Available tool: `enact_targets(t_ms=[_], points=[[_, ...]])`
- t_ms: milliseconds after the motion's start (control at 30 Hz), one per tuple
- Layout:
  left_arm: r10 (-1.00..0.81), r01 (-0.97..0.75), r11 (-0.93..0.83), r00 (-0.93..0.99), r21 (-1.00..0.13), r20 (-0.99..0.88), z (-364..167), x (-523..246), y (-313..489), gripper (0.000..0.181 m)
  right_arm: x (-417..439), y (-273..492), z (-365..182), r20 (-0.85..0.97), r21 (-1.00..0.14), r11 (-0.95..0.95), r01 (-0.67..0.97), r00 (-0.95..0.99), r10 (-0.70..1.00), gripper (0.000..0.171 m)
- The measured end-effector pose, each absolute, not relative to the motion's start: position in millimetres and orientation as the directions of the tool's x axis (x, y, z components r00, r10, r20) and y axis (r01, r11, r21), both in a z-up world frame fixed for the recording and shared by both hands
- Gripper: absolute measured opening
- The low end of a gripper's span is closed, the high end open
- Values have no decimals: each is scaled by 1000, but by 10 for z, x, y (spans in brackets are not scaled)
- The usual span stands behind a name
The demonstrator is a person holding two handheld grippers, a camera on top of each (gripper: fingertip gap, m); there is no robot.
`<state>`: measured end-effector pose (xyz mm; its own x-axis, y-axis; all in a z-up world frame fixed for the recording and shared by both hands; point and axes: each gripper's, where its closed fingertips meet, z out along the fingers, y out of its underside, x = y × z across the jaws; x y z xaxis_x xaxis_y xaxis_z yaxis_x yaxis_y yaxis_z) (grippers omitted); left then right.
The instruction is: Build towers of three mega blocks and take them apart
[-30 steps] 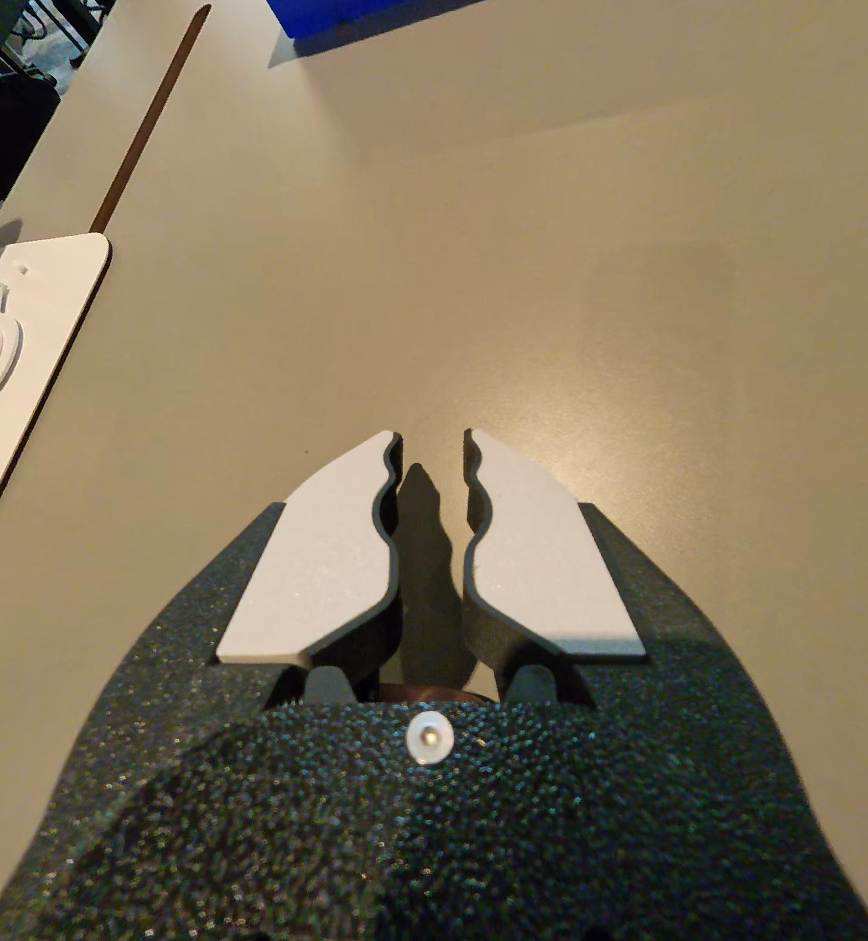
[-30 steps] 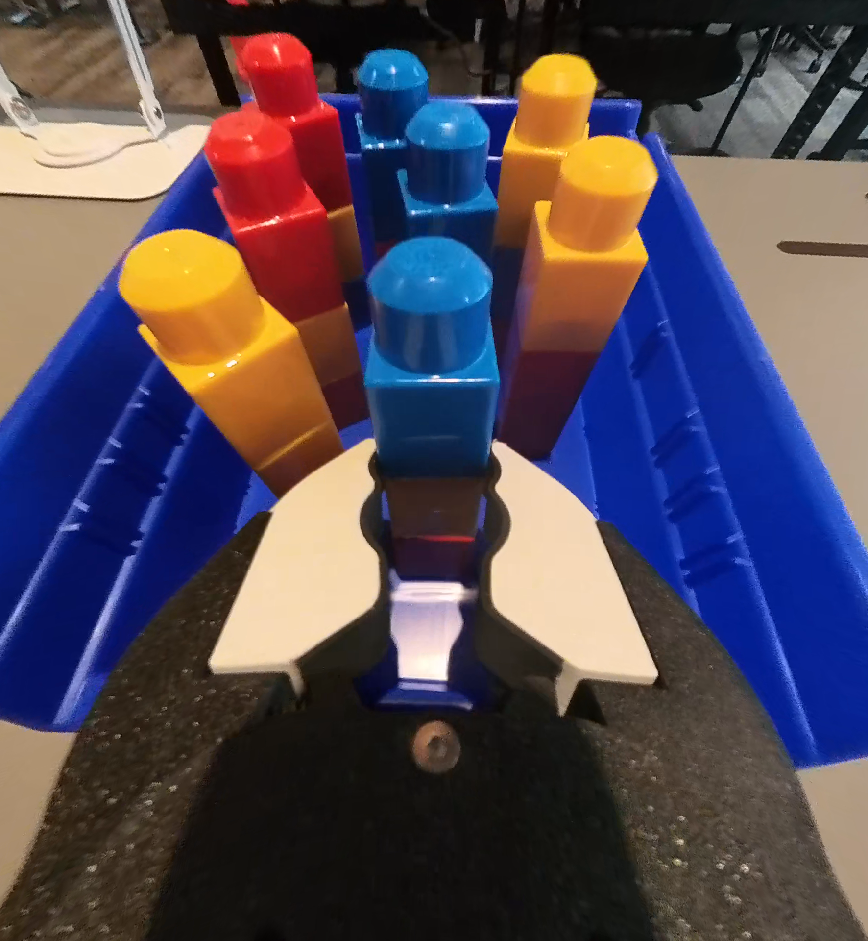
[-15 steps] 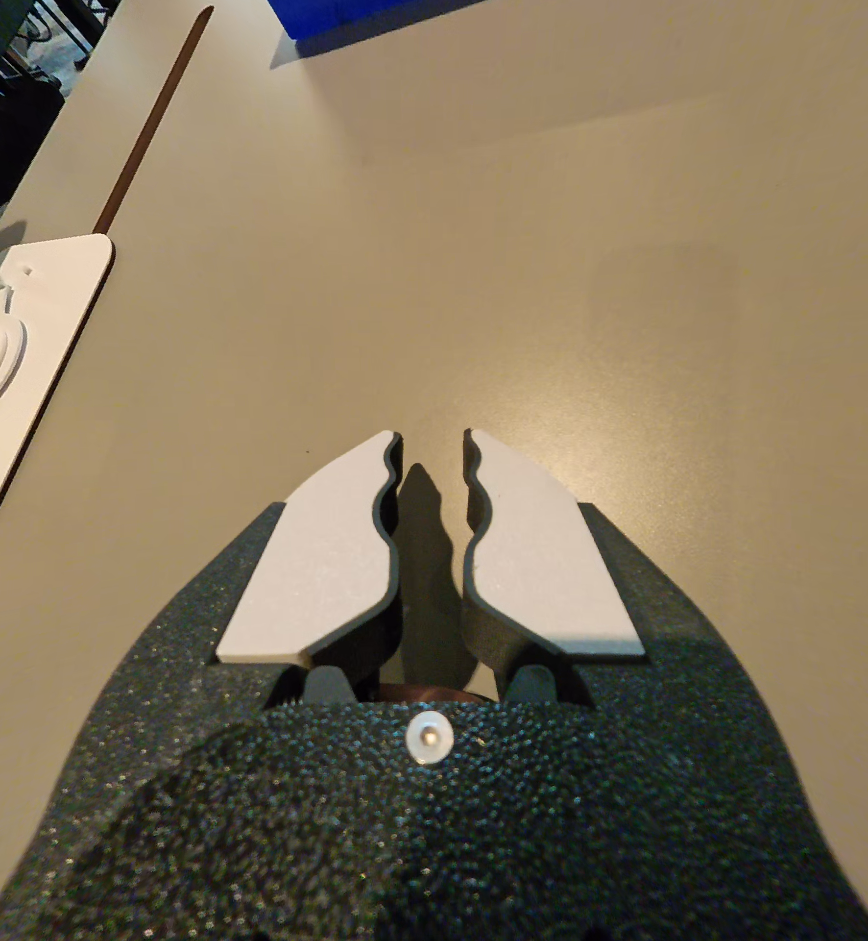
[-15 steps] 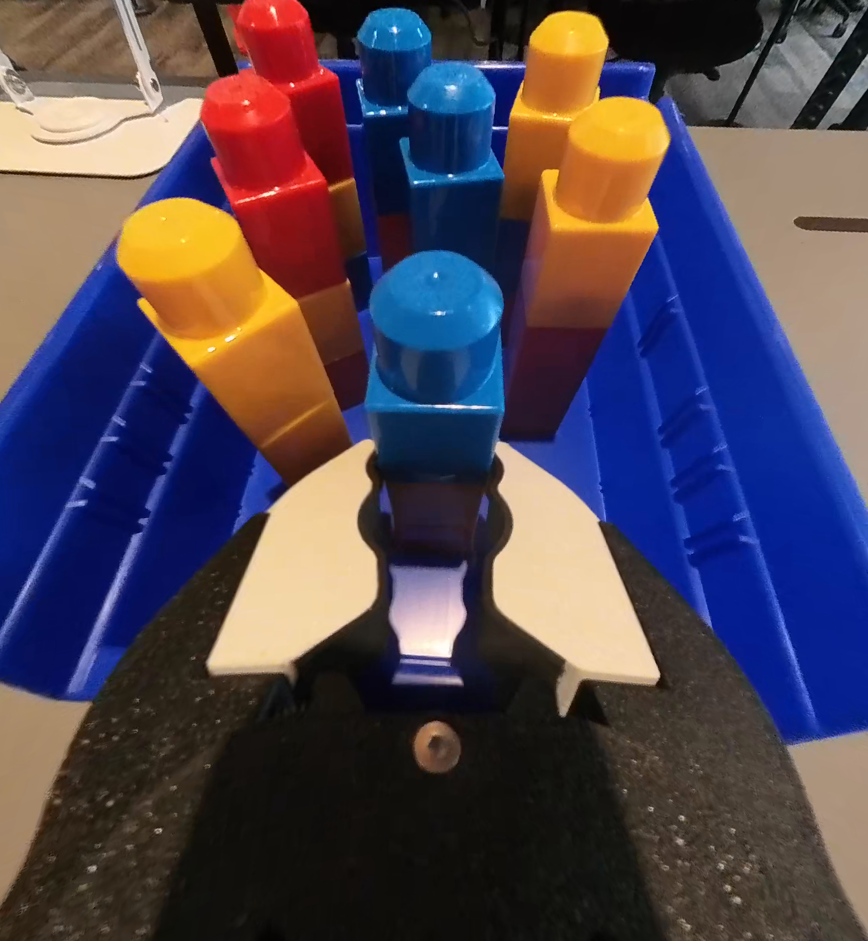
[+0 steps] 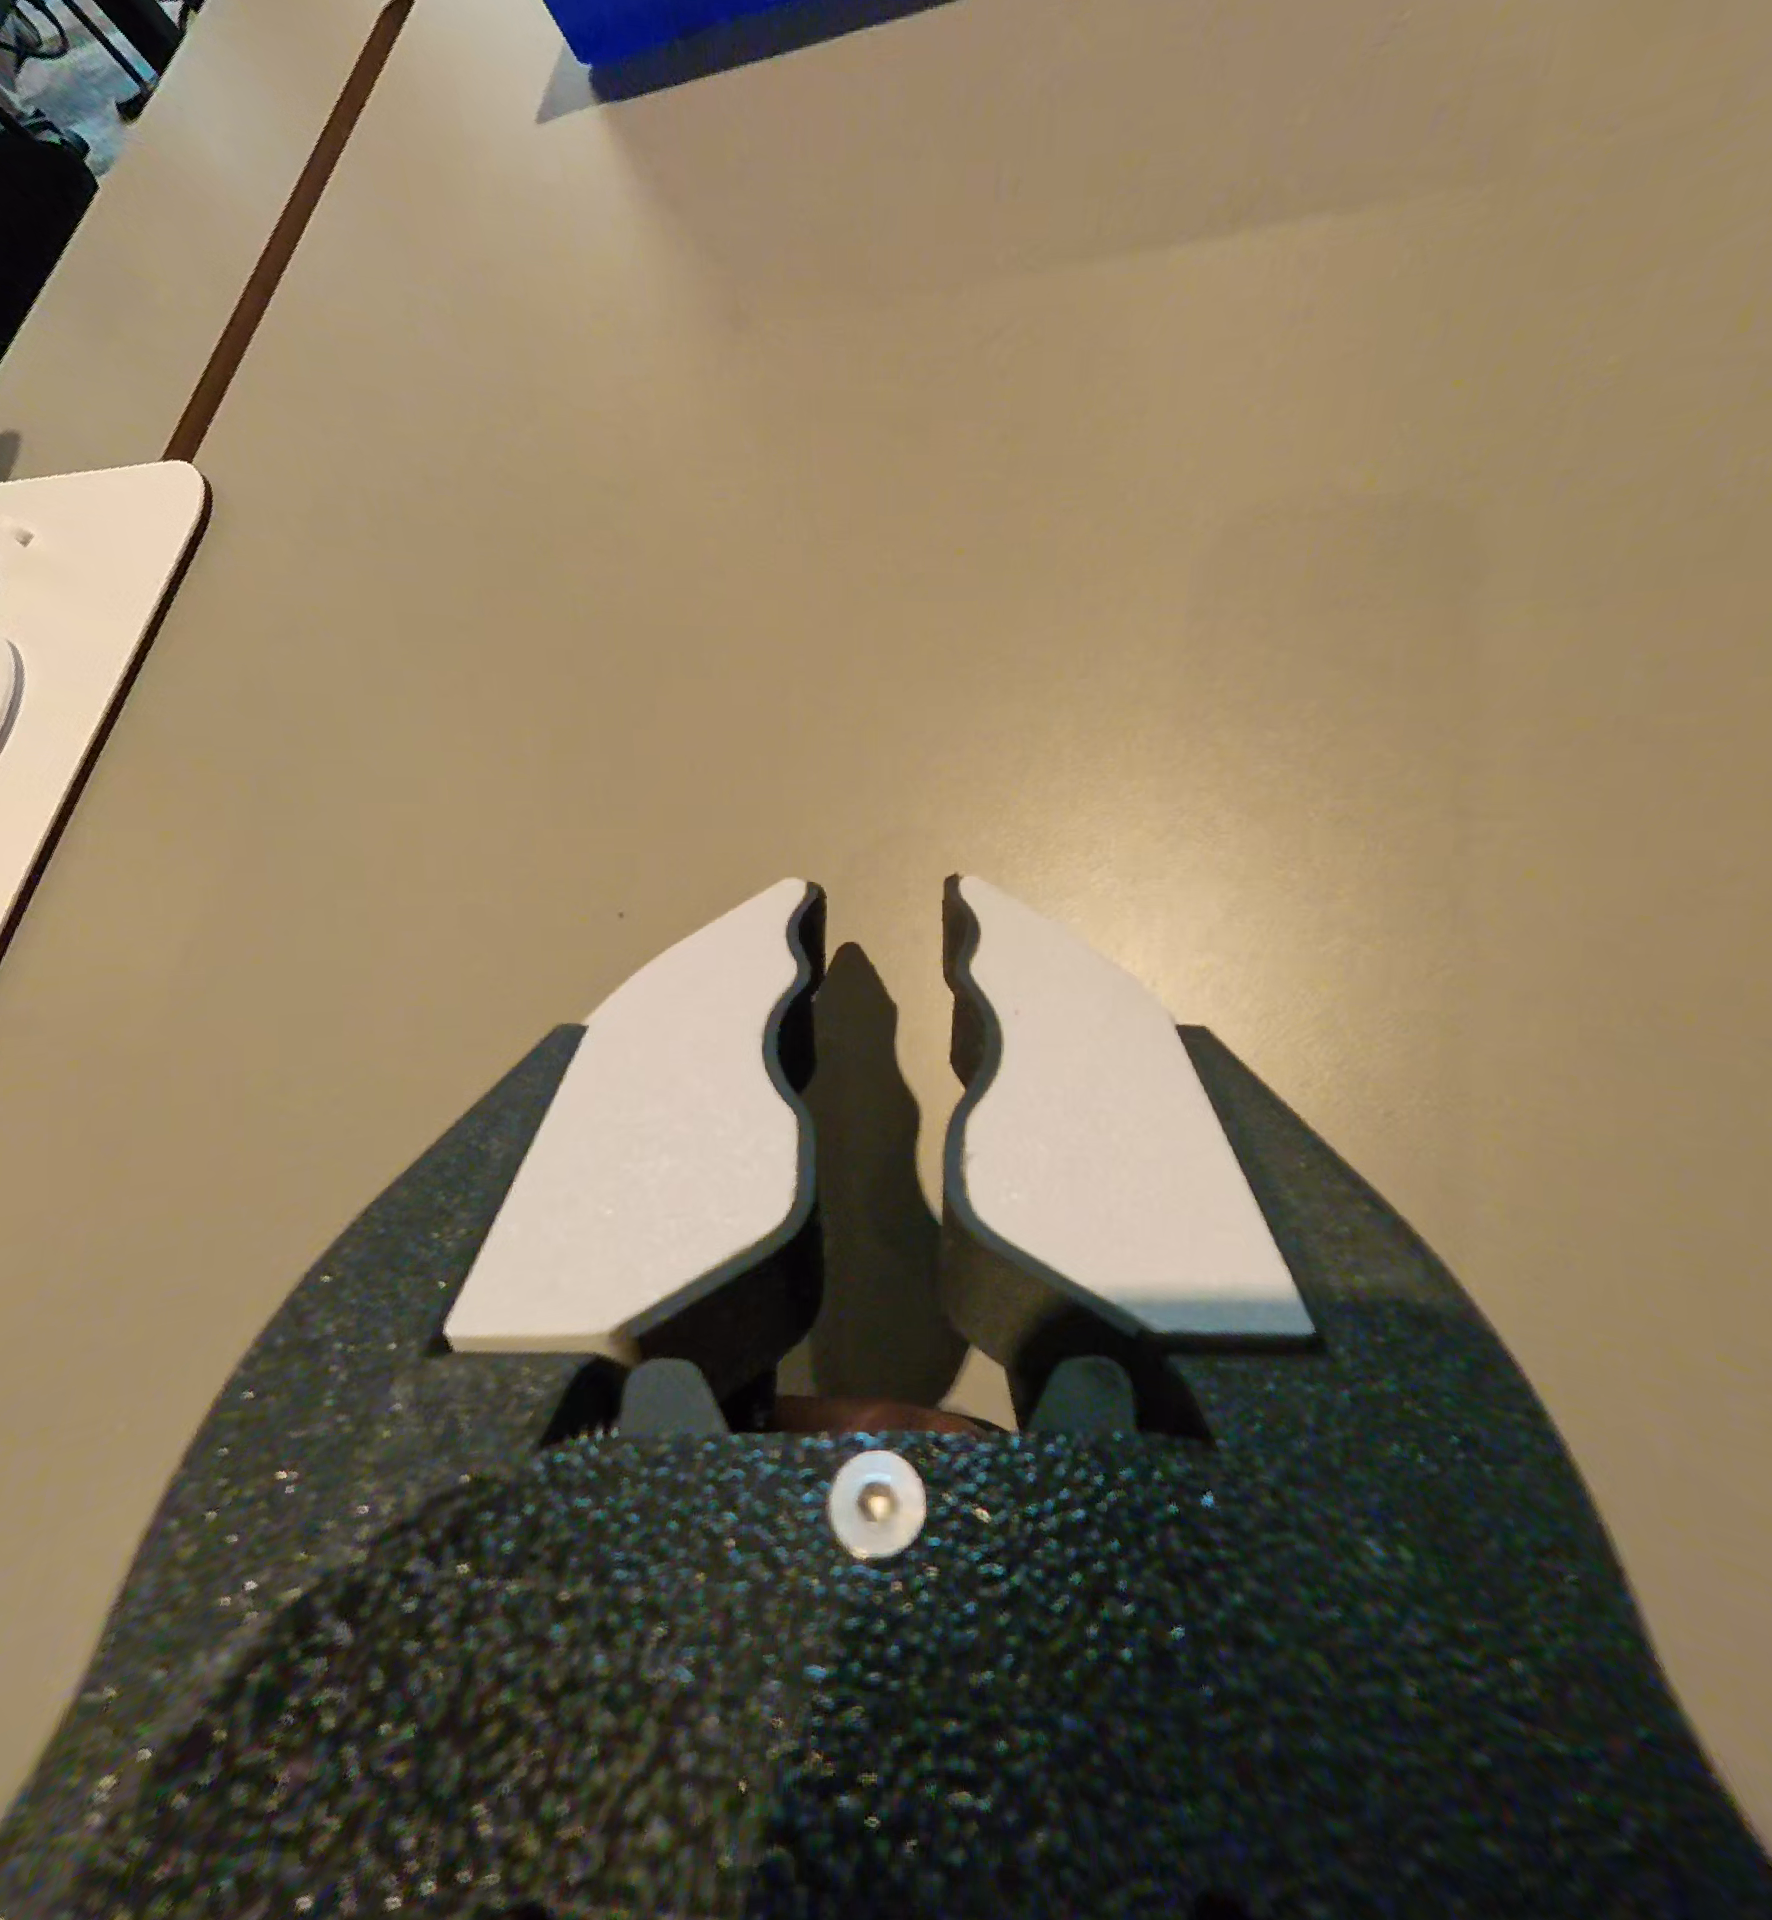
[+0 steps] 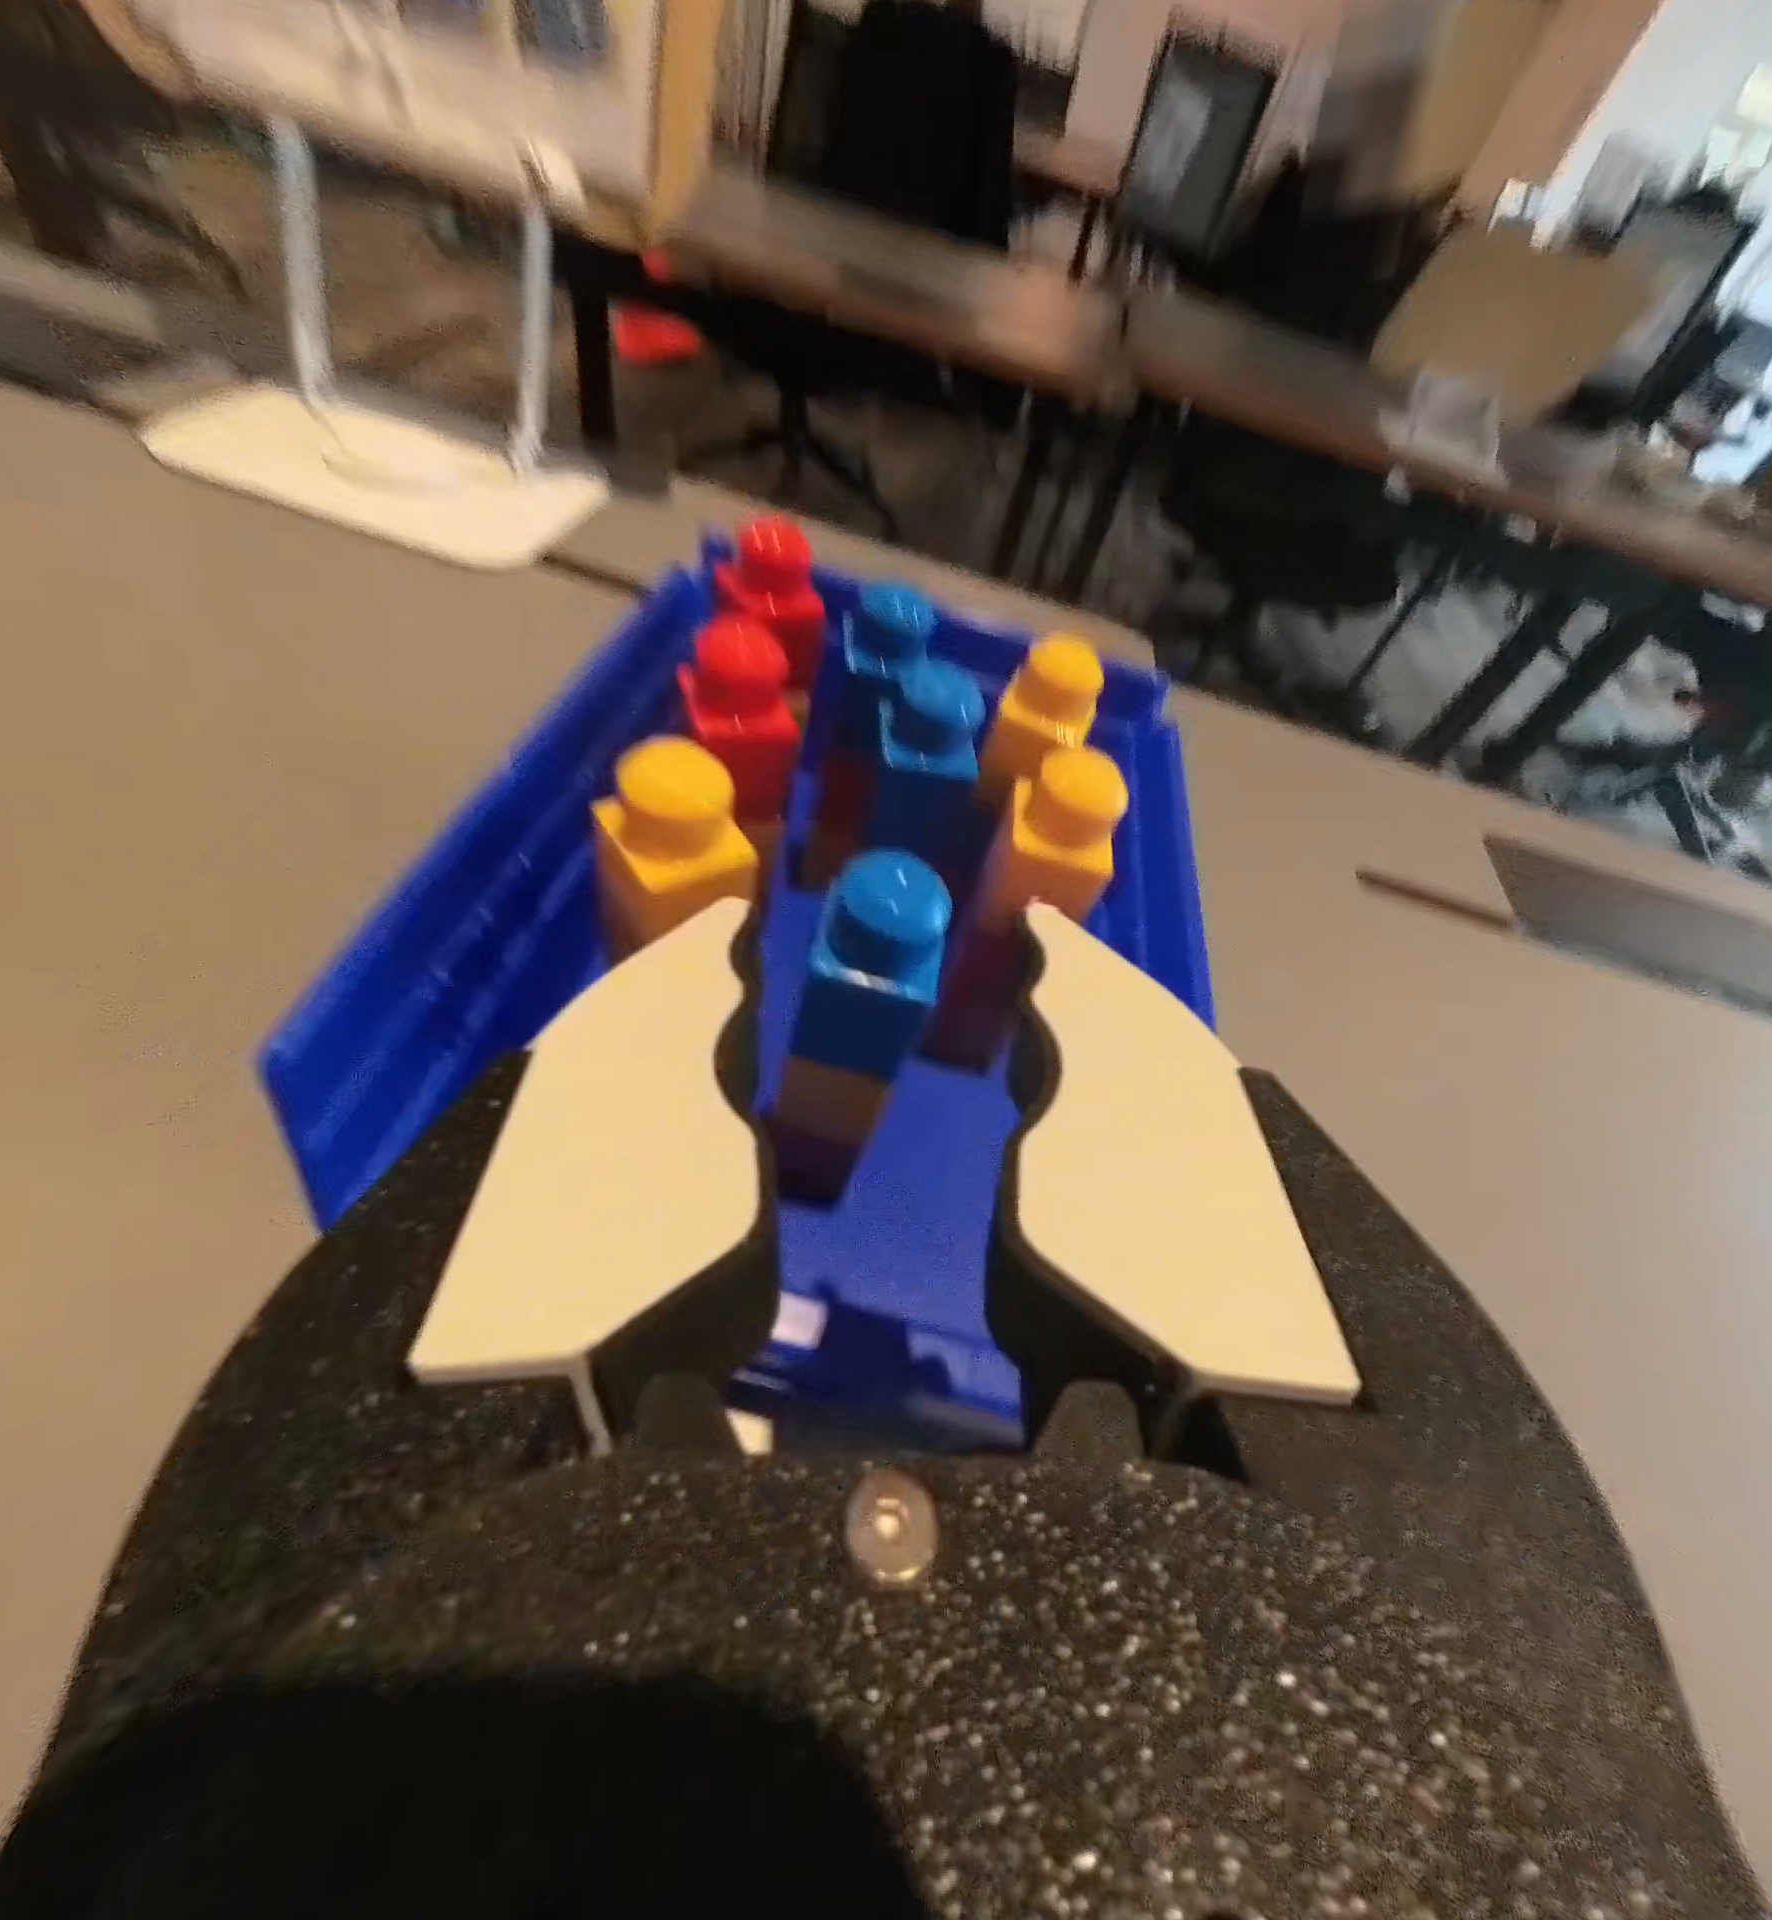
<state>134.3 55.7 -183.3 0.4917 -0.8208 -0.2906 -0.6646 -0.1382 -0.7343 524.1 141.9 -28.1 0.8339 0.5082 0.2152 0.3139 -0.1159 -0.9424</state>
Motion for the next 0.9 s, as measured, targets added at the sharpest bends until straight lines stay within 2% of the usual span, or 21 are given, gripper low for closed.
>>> enact_targets(t_ms=[167,267,533,667,900], points=[[-820,-665,-136,492,-734,-293,-1832,1342,555,21,4982,1348,-125,233,-959,-8,283,805,545,18],[-817,-666,-135,494,-734,-297,-1831,1340,559,20,4634,1189,-108,229,-964,51,262,713,663,0],[-817,-667,-133,492,-733,-299,-1831,1341,554,20,3532,585,-126,313,-940,217,262,417,853,0],[-818,-668,-130,490,-732,-302,-1830,1341,550,19,3089,381,-323,264,-951,197,238,297,918,0],[-820,-668,-130,488,-733,-300,-1831,1343,545,19,2749,357,-632,120,-982,74,176,267,956,0]])
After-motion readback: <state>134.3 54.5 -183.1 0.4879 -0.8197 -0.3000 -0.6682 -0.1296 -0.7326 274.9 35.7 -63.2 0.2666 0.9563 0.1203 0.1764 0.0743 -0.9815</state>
